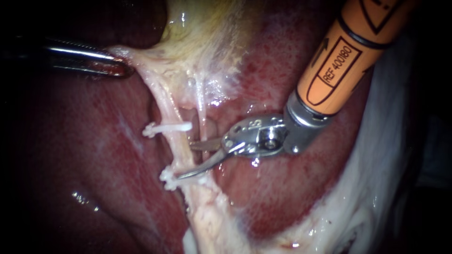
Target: Go to the cutting position left tube
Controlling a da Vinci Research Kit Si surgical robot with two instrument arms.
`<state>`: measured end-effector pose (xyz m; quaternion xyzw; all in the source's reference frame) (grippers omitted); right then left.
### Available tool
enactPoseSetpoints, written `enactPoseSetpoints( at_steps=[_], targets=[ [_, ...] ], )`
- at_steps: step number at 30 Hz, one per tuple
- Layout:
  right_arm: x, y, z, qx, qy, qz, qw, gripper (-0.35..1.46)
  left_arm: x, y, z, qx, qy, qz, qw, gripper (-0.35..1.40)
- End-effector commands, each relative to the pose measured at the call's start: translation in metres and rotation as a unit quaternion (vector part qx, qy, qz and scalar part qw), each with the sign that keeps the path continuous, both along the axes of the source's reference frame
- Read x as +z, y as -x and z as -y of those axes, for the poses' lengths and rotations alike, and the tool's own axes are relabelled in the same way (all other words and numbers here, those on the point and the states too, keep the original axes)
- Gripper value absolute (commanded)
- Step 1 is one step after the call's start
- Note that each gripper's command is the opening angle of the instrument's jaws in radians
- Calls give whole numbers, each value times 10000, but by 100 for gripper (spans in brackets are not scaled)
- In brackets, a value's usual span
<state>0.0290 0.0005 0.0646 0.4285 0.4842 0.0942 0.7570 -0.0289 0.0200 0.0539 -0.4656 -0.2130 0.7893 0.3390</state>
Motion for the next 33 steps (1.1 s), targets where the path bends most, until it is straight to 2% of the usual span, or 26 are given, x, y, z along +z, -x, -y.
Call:
enactPoseSetpoints(
  at_steps=[1, 7, 12, 19, 33],
  targets=[
    [-2, -4, 1, 12, -56, -28, 10000, 137, 0, 0, 0, 0, 0, 0, 10000, -35],
    [-5, -23, 1, 104, -179, -108, 9997, 135, 1, 0, 0, -2, 2, -1, 10000, -35],
    [-4, -35, -3, 295, -273, -109, 9991, 135, 1, 0, 0, -2, 2, -1, 10000, -35],
    [-8, -51, -7, 406, -401, -129, 9983, 137, 2, 2, 0, -3, 4, -3, 10000, -35],
    [-51, -55, -8, 452, -619, -235, 9968, 140, 3, 2, 1, -4, 7, -4, 10000, -35]
  ],
)
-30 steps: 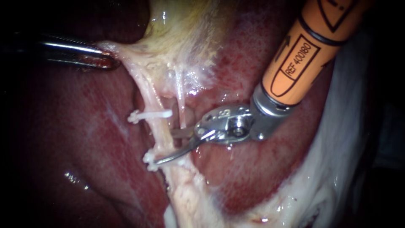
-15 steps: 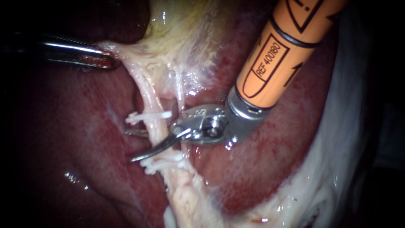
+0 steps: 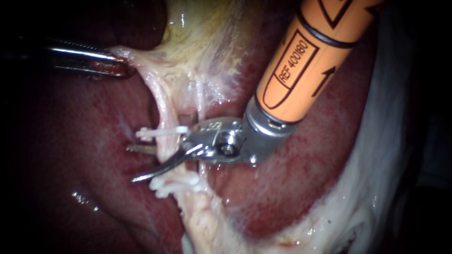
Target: Go to the cutting position left tube
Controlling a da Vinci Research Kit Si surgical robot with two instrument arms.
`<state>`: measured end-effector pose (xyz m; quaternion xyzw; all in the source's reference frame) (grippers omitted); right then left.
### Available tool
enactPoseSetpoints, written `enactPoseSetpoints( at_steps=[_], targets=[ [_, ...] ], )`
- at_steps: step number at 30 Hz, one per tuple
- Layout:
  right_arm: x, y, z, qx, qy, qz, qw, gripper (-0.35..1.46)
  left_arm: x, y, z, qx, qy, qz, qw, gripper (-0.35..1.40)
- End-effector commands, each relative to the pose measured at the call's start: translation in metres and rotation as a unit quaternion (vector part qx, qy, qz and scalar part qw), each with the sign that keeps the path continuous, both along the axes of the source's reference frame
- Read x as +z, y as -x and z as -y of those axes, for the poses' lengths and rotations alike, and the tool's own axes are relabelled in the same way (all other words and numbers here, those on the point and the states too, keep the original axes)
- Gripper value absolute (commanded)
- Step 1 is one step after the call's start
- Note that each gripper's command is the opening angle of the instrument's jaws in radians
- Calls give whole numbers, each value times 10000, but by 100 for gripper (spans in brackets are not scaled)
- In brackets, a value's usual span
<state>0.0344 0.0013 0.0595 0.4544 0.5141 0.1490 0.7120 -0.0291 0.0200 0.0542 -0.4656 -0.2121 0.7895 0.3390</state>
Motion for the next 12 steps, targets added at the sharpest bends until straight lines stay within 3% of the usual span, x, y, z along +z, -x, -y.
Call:
enactPoseSetpoints(
  at_steps=[1, 12],
  targets=[
    [-1, 0, 0, -3, -1, -16, 10000, 140, 0, 0, 0, 0, 0, -1, 10000, -35],
    [-1, -1, 0, 39, -14, 21, 10000, 140, 0, 1, 0, -2, 0, -2, 10000, -35]
  ],
)
